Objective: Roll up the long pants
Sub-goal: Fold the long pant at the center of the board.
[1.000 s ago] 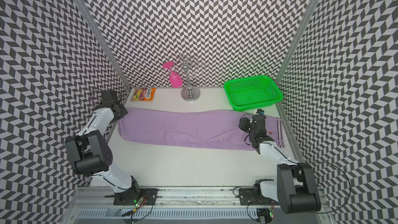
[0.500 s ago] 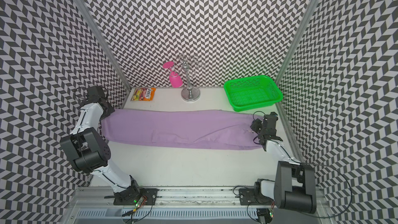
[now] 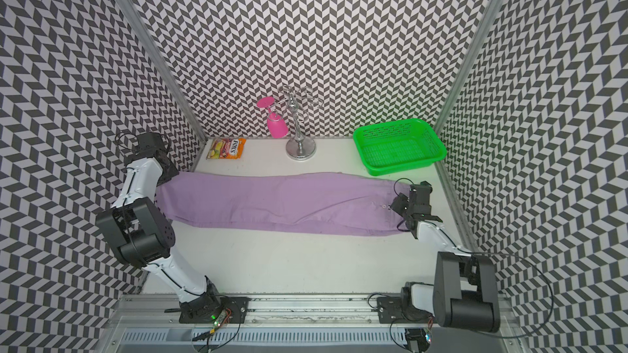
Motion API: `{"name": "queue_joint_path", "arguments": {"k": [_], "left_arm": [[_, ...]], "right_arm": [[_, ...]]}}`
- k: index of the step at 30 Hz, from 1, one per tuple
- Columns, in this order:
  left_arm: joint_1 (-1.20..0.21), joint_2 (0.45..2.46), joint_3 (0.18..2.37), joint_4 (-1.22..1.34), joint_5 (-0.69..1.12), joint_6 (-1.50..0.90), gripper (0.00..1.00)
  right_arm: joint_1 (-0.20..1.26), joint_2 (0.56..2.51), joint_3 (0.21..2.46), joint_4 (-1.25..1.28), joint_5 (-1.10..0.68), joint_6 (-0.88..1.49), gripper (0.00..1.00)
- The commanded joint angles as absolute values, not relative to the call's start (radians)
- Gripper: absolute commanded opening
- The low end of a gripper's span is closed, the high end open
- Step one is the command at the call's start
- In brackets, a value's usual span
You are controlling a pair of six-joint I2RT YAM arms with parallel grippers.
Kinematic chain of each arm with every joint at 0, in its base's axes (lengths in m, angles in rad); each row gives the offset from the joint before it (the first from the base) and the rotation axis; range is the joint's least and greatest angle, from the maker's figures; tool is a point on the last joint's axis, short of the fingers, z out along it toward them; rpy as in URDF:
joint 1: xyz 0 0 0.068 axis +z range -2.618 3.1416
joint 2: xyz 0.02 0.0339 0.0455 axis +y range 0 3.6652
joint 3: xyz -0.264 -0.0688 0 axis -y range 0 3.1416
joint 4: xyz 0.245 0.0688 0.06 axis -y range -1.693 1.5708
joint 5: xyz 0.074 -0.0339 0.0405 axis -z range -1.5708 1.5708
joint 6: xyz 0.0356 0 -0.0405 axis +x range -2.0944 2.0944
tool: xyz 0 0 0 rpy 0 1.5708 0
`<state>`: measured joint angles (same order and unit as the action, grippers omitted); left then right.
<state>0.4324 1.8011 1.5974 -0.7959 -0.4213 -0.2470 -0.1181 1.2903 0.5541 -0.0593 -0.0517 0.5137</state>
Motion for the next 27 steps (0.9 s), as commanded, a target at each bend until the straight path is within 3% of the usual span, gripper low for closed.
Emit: {"name": "queue_joint_path", "arguments": {"k": [1, 5, 10, 13, 19, 21, 25, 26, 27], "left_arm": [[0.436, 1.799, 1.616, -0.804, -0.425, -0.237, 0.0], [0.436, 1.801, 1.614, -0.802, -0.426, -0.238, 0.0], [0.436, 1.804, 1.635, -0.806, -0.421, -0.232, 0.0], [0.436, 1.803, 1.639, -0.807, -0.419, -0.232, 0.0], [0.434, 1.81, 1.652, -0.816, -0.412, -0.23, 0.0], [0.434, 1.807, 1.654, -0.816, -0.413, -0.232, 0.0], [0.434, 1.81, 1.666, -0.822, -0.406, -0.232, 0.0], [0.434, 1.811, 1.672, -0.826, -0.404, -0.233, 0.0], [0.434, 1.81, 1.676, -0.828, -0.401, -0.232, 0.0]], "right_arm": [[-0.143, 1.27, 0.577, -0.061, 0.001, 0.498, 0.61], [-0.165, 1.301, 0.56, -0.027, 0.002, 0.501, 0.61], [-0.166, 1.409, 0.567, -0.007, -0.011, 0.505, 0.54], [-0.164, 1.428, 0.563, 0.02, -0.03, 0.522, 0.44], [-0.165, 1.377, 0.58, -0.006, 0.036, 0.526, 0.07], [-0.167, 1.348, 0.585, -0.02, 0.058, 0.526, 0.0], [-0.172, 1.292, 0.609, -0.087, 0.094, 0.519, 0.0], [-0.178, 1.276, 0.606, -0.107, 0.113, 0.524, 0.07], [-0.186, 1.261, 0.592, -0.109, 0.12, 0.525, 0.25]]}}
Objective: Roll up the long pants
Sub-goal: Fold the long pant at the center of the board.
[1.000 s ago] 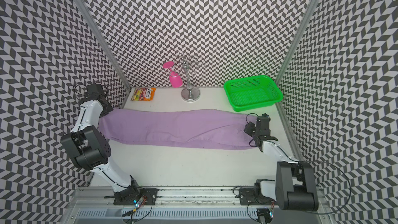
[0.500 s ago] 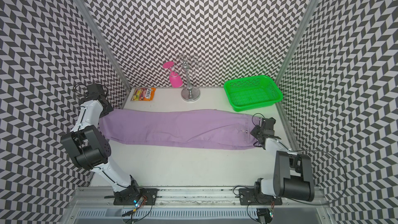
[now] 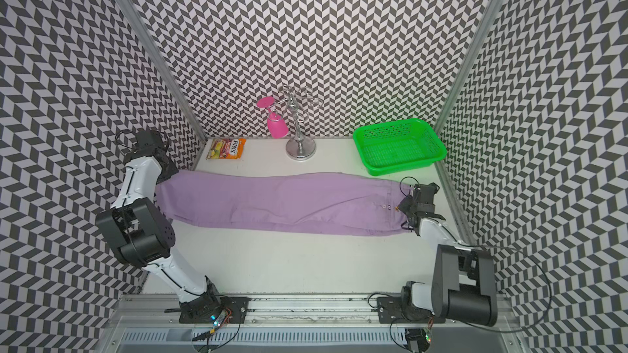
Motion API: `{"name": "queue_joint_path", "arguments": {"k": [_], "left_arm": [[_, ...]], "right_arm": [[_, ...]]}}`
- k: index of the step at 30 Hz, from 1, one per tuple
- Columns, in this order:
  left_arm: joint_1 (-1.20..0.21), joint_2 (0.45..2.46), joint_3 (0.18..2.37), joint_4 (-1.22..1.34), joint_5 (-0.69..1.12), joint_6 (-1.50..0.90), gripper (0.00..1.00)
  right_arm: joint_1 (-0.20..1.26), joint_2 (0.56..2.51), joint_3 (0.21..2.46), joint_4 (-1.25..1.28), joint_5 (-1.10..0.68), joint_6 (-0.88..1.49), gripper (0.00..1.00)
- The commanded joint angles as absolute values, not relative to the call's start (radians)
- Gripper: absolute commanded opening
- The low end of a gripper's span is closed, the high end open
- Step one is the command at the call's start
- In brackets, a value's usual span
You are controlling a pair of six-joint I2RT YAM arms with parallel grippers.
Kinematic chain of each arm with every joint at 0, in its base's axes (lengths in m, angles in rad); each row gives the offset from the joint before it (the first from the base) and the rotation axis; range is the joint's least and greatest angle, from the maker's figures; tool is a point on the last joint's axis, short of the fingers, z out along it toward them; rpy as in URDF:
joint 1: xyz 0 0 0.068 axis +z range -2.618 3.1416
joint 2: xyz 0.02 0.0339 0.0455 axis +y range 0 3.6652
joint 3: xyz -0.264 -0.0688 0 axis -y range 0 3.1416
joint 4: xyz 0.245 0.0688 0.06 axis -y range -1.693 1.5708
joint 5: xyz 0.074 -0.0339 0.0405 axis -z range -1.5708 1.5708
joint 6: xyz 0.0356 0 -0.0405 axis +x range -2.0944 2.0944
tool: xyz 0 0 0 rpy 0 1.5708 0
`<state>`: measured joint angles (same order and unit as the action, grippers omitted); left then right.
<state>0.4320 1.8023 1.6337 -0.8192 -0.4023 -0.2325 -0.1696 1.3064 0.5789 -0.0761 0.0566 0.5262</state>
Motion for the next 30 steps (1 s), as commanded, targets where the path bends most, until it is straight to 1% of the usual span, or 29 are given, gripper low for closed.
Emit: {"name": "queue_joint_path", "arguments": {"k": [1, 2, 3, 4, 7, 10, 14, 17, 21, 22, 25, 30], "left_arm": [[0.435, 1.809, 1.678, -0.827, -0.4, -0.229, 0.0], [0.434, 1.81, 1.681, -0.827, -0.397, -0.225, 0.0], [0.435, 1.809, 1.684, -0.828, -0.397, -0.225, 0.0], [0.434, 1.809, 1.684, -0.829, -0.397, -0.226, 0.0], [0.434, 1.807, 1.67, -0.82, -0.379, -0.23, 0.0], [0.432, 1.802, 1.643, -0.805, -0.366, -0.233, 0.0], [0.43, 1.8, 1.628, -0.793, -0.354, -0.237, 0.0], [0.426, 1.799, 1.634, -0.793, -0.348, -0.235, 0.0], [0.423, 1.801, 1.638, -0.788, -0.335, -0.235, 0.0], [0.423, 1.804, 1.639, -0.787, -0.334, -0.235, 0.0], [0.423, 1.812, 1.646, -0.791, -0.334, -0.232, 0.0], [0.425, 1.819, 1.646, -0.789, -0.333, -0.234, 0.0]], "right_arm": [[-0.205, 1.244, 0.569, -0.094, 0.113, 0.53, 0.38], [-0.233, 1.234, 0.543, -0.069, 0.093, 0.536, 0.45], [-0.258, 1.229, 0.522, -0.046, 0.074, 0.541, 0.54], [-0.278, 1.232, 0.501, -0.008, 0.038, 0.536, 0.58], [-0.285, 1.289, 0.52, -0.007, -0.06, 0.502, 0.64], [-0.281, 1.377, 0.548, 0.0, -0.147, 0.483, 0.63], [-0.268, 1.409, 0.544, 0.023, -0.168, 0.484, 0.54], [-0.264, 1.389, 0.533, 0.025, -0.131, 0.488, 0.42], [-0.265, 1.361, 0.534, 0.012, -0.076, 0.487, 0.1], [-0.264, 1.355, 0.535, 0.01, -0.07, 0.487, 0.03], [-0.264, 1.328, 0.559, -0.029, -0.063, 0.48, 0.0], [-0.264, 1.211, 0.588, -0.109, -0.094, 0.503, 0.0]]}}
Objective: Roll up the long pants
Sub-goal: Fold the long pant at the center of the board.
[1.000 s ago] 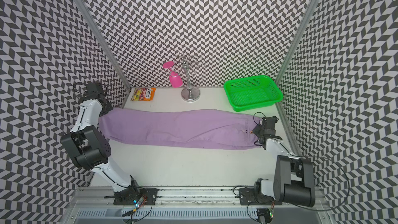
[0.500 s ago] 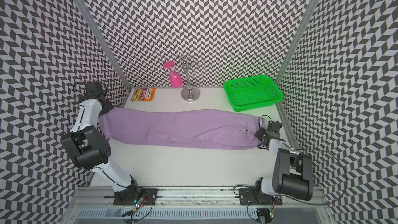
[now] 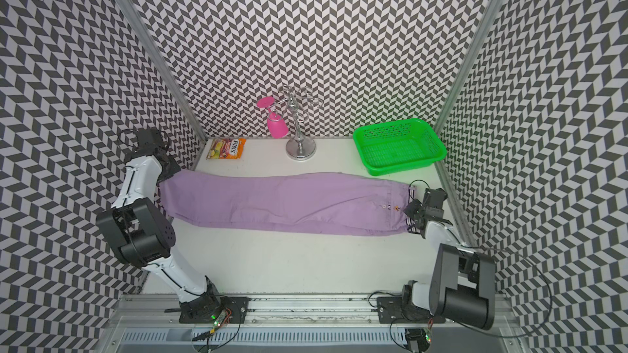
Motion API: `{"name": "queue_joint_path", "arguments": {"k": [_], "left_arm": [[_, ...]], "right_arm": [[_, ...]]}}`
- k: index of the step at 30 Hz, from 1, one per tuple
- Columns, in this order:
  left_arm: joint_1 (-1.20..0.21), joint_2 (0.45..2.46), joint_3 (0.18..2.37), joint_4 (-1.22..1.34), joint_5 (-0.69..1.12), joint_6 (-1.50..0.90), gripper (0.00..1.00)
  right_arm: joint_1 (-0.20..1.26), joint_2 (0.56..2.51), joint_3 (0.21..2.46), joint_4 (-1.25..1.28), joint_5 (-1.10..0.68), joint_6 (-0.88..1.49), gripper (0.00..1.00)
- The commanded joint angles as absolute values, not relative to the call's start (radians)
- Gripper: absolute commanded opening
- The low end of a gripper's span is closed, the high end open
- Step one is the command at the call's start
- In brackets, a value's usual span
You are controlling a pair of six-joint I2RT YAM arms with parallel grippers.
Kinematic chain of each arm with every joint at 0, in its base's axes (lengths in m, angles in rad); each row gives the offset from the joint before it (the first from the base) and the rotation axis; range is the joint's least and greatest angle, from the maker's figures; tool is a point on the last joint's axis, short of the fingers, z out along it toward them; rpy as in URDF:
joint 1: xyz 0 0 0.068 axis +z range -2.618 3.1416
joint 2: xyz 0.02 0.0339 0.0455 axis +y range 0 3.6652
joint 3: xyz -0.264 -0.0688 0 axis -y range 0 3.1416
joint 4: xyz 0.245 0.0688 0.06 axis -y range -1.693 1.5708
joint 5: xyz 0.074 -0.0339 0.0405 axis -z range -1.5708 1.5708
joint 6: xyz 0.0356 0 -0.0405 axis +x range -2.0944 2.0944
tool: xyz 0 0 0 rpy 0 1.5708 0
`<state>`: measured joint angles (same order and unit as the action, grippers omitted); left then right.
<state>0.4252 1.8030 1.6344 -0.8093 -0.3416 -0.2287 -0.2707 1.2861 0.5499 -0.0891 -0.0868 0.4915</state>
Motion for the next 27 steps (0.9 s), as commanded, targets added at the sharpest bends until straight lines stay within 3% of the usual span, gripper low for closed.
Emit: {"name": "queue_joint_path", "arguments": {"k": [1, 7, 14, 17, 20, 25, 27], "left_arm": [[0.427, 1.82, 1.646, -0.79, -0.334, -0.233, 0.0], [0.444, 1.822, 1.635, -0.782, -0.337, -0.235, 0.0], [0.453, 1.832, 1.634, -0.782, -0.345, -0.239, 0.0], [0.452, 1.838, 1.634, -0.785, -0.346, -0.24, 0.0], [0.449, 1.836, 1.643, -0.794, -0.354, -0.24, 0.0], [0.416, 1.809, 1.679, -0.806, -0.441, -0.251, 0.0], [0.407, 1.82, 1.721, -0.832, -0.521, -0.25, 0.0]], "right_arm": [[-0.265, 1.184, 0.586, -0.121, -0.065, 0.526, 0.0], [-0.307, 1.161, 0.525, -0.116, -0.002, 0.543, 0.0], [-0.406, 1.346, 0.48, -0.065, -0.101, 0.535, 0.0], [-0.409, 1.397, 0.466, -0.033, -0.123, 0.548, 0.26], [-0.408, 1.366, 0.48, -0.05, -0.111, 0.538, 0.44], [-0.389, 1.112, 0.502, -0.071, -0.045, 0.525, 0.59], [-0.357, 1.05, 0.523, -0.081, -0.033, 0.518, 0.6]]}}
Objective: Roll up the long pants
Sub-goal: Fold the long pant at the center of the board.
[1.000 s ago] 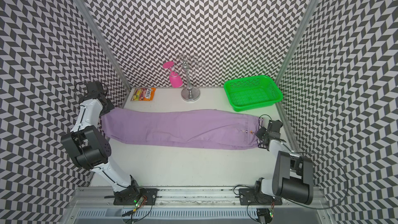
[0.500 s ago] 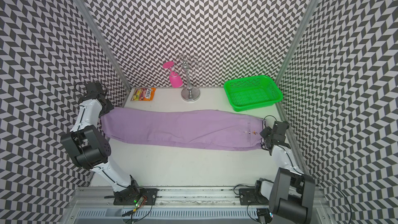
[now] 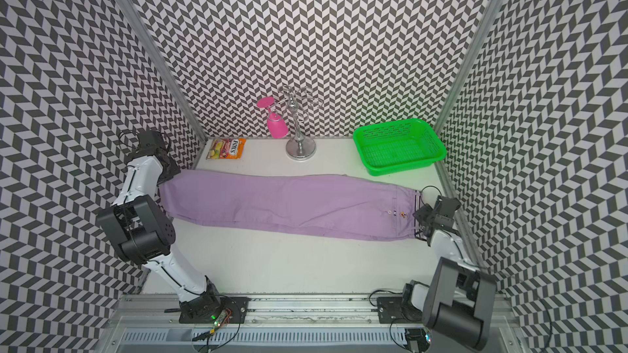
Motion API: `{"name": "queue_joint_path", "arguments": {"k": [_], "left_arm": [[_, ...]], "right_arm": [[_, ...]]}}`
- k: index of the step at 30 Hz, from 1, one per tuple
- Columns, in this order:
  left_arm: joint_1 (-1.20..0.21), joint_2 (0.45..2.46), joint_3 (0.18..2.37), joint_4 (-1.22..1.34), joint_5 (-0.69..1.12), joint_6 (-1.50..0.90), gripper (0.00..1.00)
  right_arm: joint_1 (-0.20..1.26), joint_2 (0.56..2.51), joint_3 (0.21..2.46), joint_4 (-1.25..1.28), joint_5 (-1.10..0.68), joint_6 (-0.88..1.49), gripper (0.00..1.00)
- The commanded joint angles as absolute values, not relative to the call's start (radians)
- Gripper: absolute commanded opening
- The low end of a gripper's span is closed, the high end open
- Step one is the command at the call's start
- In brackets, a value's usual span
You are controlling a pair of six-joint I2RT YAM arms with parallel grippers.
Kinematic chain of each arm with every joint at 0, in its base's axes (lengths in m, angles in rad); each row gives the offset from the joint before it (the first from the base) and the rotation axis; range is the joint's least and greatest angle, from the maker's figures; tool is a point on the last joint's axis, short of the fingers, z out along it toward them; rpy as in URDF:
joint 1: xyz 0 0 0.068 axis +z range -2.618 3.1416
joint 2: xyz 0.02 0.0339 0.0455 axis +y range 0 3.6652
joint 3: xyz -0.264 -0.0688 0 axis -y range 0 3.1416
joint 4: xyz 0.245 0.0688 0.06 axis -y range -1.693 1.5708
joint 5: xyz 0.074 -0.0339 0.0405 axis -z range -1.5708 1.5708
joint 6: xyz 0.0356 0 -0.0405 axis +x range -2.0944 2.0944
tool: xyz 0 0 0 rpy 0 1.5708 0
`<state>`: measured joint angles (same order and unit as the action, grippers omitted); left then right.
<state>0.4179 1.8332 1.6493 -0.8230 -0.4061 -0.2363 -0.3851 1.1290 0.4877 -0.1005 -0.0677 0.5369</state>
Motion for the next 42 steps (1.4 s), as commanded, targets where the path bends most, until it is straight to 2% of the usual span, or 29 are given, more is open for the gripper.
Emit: {"name": "queue_joint_path", "arguments": {"k": [1, 6, 10, 14, 16, 19, 27, 30, 35, 42], "left_arm": [[0.408, 1.835, 1.756, -0.853, -0.552, -0.249, 0.0], [0.419, 1.936, 1.94, -0.992, -0.687, -0.237, 0.0], [0.432, 1.964, 2.047, -1.049, -0.699, -0.223, 0.0], [0.342, 1.987, 2.161, -1.092, -0.754, -0.204, 0.0], [0.286, 2.014, 2.246, -1.156, -0.708, -0.235, 0.0], [0.11, 2.024, 2.301, -1.183, -0.605, -0.269, 0.0], [-0.492, 2.068, 2.322, -1.111, -0.485, -0.308, 0.0], [-0.646, 2.098, 2.313, -1.025, -0.353, -0.329, 0.0], [-0.781, 2.191, 2.321, -0.908, -0.136, -0.388, 0.0], [-0.894, 2.29, 2.375, -0.84, -0.037, -0.468, 0.0]], "right_arm": [[-0.332, 1.034, 0.537, -0.085, -0.022, 0.513, 0.61], [-0.186, 1.074, 0.595, -0.099, -0.005, 0.491, 0.6], [-0.163, 1.14, 0.601, -0.043, -0.126, 0.486, 0.59], [-0.147, 1.196, 0.646, -0.035, -0.178, 0.465, 0.59], [-0.147, 1.216, 0.678, -0.044, -0.211, 0.454, 0.58], [-0.147, 1.229, 0.731, -0.058, -0.228, 0.466, 0.58], [-0.151, 1.249, 0.847, -0.069, -0.2, 0.512, 0.59], [-0.168, 1.252, 0.865, -0.065, -0.205, 0.526, 0.59], [-0.223, 1.227, 0.874, -0.056, -0.222, 0.537, 0.59], [-0.256, 1.179, 0.848, -0.038, -0.215, 0.548, 0.6]]}}
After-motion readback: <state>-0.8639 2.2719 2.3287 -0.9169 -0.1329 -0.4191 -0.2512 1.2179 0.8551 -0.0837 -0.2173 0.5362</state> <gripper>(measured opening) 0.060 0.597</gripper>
